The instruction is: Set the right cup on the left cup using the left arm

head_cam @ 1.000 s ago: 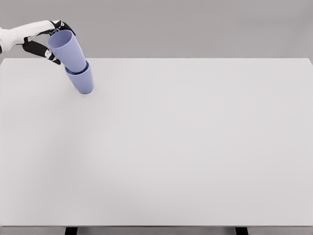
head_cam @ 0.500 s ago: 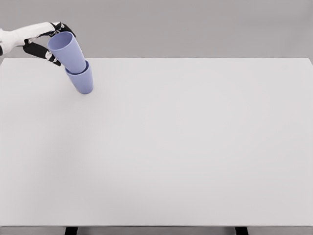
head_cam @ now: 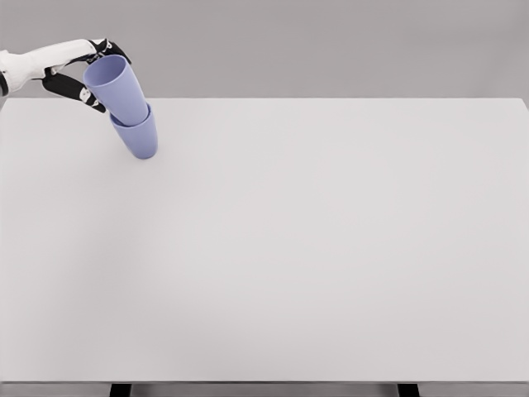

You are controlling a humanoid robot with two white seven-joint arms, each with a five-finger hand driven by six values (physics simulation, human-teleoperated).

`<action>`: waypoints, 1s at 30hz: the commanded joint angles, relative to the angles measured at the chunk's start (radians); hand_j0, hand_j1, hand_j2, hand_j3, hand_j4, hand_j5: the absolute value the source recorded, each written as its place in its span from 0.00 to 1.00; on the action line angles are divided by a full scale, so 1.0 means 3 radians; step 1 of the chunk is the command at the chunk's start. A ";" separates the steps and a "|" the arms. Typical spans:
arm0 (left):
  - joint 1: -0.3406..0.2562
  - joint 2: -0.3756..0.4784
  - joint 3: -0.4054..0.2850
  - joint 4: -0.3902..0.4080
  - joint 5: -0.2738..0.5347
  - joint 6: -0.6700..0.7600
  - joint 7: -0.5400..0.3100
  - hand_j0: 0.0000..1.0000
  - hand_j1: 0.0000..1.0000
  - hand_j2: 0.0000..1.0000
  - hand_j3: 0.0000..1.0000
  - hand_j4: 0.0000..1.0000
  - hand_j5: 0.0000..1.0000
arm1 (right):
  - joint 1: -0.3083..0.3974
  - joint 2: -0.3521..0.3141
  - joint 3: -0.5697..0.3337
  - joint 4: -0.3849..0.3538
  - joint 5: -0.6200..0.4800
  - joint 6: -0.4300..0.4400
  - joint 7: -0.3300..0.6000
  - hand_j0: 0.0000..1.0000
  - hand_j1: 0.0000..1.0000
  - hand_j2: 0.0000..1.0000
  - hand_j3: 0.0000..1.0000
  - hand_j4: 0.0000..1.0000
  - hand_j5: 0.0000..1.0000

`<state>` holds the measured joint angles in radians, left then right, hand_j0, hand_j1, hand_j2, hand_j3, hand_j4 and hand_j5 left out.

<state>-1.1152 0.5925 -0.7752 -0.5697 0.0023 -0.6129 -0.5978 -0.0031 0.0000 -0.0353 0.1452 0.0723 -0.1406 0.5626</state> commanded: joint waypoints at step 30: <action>0.0741 0.1594 0.0094 -0.2447 0.1454 0.0007 -0.0043 1.00 1.00 1.00 1.00 1.00 1.00 | 0.0000 0.0000 0.0000 0.0002 0.0004 -0.0002 0.0001 1.00 1.00 1.00 1.00 1.00 1.00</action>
<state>-0.8527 0.9561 -0.7535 -1.1257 0.3258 -0.6139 -0.6094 -0.0031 0.0000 -0.0352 0.1455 0.0726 -0.1406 0.5626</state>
